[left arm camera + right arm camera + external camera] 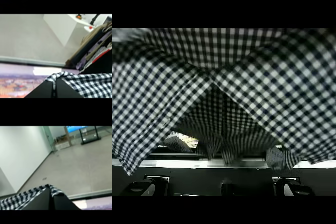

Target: Fold the clothes and pants, and hang the long-sleeved shirts on hangers.

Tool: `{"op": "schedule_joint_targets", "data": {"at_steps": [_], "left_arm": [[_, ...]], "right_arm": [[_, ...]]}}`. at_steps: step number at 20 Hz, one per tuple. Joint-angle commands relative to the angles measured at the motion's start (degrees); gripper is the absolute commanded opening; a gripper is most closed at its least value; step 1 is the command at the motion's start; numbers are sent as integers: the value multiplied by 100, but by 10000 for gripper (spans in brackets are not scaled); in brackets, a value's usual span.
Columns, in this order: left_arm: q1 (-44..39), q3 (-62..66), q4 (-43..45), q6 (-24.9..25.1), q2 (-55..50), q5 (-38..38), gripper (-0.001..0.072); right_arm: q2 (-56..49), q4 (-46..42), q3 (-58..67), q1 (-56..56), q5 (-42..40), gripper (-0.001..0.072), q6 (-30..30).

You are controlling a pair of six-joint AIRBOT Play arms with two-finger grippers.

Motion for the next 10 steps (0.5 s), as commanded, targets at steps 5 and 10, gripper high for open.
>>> {"op": "schedule_joint_targets", "data": {"at_steps": [5,10], "left_arm": [[-96,-1115,70,-48,-1985,1001,18],[-317,-1113,-129,142,-4098,2105,18]], "right_arm": [[-3272,2017,13,131,-455,32,-730],[-5337,2000,13,994,-1681,32,-1187]]}}
